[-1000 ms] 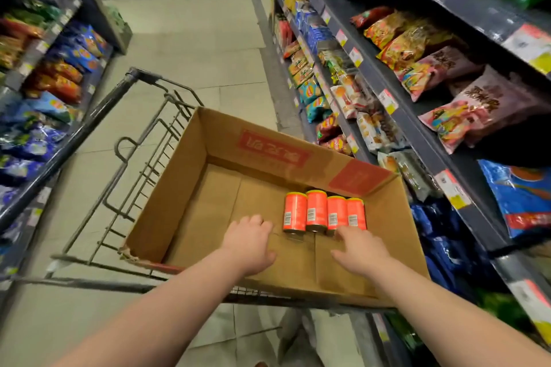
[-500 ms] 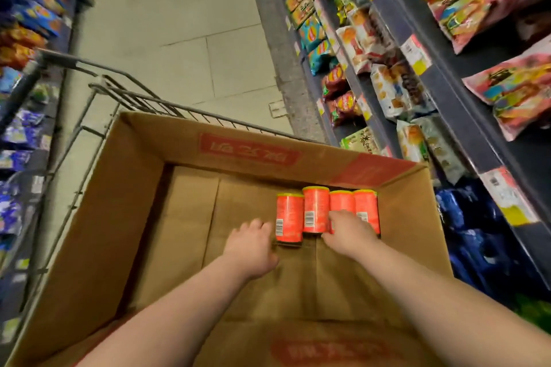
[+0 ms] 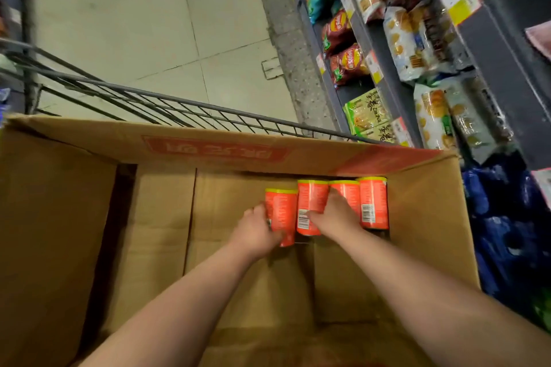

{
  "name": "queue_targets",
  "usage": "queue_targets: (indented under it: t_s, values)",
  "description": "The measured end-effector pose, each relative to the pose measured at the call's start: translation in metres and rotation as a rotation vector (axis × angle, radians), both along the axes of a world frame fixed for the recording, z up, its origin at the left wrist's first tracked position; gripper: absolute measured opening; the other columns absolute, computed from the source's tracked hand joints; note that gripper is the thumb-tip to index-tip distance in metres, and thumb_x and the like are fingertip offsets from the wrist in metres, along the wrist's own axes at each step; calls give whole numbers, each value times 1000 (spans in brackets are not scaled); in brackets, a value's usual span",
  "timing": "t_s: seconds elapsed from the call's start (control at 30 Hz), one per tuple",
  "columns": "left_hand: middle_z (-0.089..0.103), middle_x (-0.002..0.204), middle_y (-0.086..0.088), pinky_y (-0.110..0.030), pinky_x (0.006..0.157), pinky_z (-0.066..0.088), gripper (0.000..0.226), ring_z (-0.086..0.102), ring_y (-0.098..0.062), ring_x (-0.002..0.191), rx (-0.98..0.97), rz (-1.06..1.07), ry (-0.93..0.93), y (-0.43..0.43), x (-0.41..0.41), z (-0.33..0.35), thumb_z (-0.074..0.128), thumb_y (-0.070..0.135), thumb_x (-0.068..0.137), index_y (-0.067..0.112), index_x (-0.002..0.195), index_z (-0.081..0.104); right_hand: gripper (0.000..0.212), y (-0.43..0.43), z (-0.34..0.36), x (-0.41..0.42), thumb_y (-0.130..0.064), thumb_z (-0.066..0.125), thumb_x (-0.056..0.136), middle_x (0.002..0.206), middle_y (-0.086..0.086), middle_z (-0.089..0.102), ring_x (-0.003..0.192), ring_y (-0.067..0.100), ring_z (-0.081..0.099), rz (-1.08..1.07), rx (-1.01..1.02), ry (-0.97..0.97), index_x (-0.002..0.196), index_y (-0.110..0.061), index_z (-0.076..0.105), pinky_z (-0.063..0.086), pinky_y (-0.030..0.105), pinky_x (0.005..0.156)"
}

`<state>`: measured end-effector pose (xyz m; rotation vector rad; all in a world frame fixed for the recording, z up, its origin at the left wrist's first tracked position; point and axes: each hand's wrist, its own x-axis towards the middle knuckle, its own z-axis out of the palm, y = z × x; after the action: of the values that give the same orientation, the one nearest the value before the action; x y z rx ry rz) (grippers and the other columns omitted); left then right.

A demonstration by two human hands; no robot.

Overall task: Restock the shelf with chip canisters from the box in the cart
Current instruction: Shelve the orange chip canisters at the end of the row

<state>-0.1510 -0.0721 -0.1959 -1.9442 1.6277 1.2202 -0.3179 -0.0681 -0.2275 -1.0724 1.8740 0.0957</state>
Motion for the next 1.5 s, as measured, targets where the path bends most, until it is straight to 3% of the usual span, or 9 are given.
queue_targets:
  t_s: [0.2, 0.4, 0.57, 0.73, 0.8, 0.93, 1.1, 1.27, 1.5]
  values:
    - [64, 118, -15, -36, 92, 48, 69, 61, -30, 111, -11, 290, 59, -2, -8, -17, 80, 38, 65, 10, 122, 52, 58, 4, -9, 5, -38, 67, 84, 128, 12, 56, 118, 32, 55, -68, -10, -1, 130, -14, 42, 44, 35, 96]
    - [65, 116, -13, -34, 90, 50, 67, 63, -27, 107, -18, 386, 38, 6, -3, -28, 86, 27, 65, 8, 120, 53, 75, 9, -18, 16, -40, 74, 77, 137, 11, 48, 125, 29, 50, -138, 61, -122, 136, -12, 37, 41, 35, 100]
    - [61, 121, -14, -31, 90, 45, 61, 60, -27, 111, 38, 424, 34, 10, 1, -24, 81, 24, 73, 6, 122, 50, 74, 15, -19, 19, -34, 75, 78, 136, 8, 50, 123, 28, 52, -252, 112, -257, 135, -12, 32, 41, 34, 99]
    - [63, 116, -9, -41, 93, 50, 66, 62, -25, 103, 74, 508, 112, 18, 4, -6, 81, 39, 61, 17, 113, 47, 81, 23, -11, 17, -44, 79, 69, 133, 9, 51, 120, 28, 53, -312, 108, -267, 132, -13, 37, 43, 35, 98]
    - [63, 112, -6, -39, 92, 51, 63, 63, -23, 100, 66, 505, 136, 20, 2, 5, 79, 42, 59, 20, 108, 45, 82, 26, -4, 15, -48, 77, 68, 133, 8, 50, 121, 27, 52, -316, 109, -267, 133, -13, 39, 44, 36, 99]
    - [63, 107, -3, -31, 89, 49, 67, 62, -19, 96, 48, 489, 191, 22, -2, 26, 81, 40, 63, 15, 117, 50, 87, 33, 13, 11, -51, 75, 69, 135, 8, 49, 123, 26, 50, -377, 80, -284, 137, -14, 37, 42, 38, 102]
    - [67, 111, -6, -43, 90, 53, 94, 66, -23, 97, 17, 426, 258, 24, -4, 48, 73, 58, 38, 14, 119, 52, 85, 45, 46, 9, -47, 75, 73, 135, 7, 51, 122, 27, 51, -494, -9, -290, 140, -16, 33, 42, 35, 102]
    - [66, 108, -3, -43, 89, 54, 86, 65, -21, 95, -6, 336, 351, 30, -3, 82, 73, 54, 42, 18, 117, 51, 91, 70, 90, 10, -43, 75, 75, 141, 8, 44, 128, 26, 46, -590, -120, -295, 146, -17, 24, 38, 37, 106]
    - [66, 105, 0, -35, 88, 53, 65, 65, -17, 93, -63, 195, 543, 55, 15, 133, 73, 43, 52, 21, 110, 53, 78, 112, 160, 33, -34, 74, 79, 135, 9, 51, 122, 25, 51, -694, -268, -176, 141, -12, 32, 39, 28, 97]
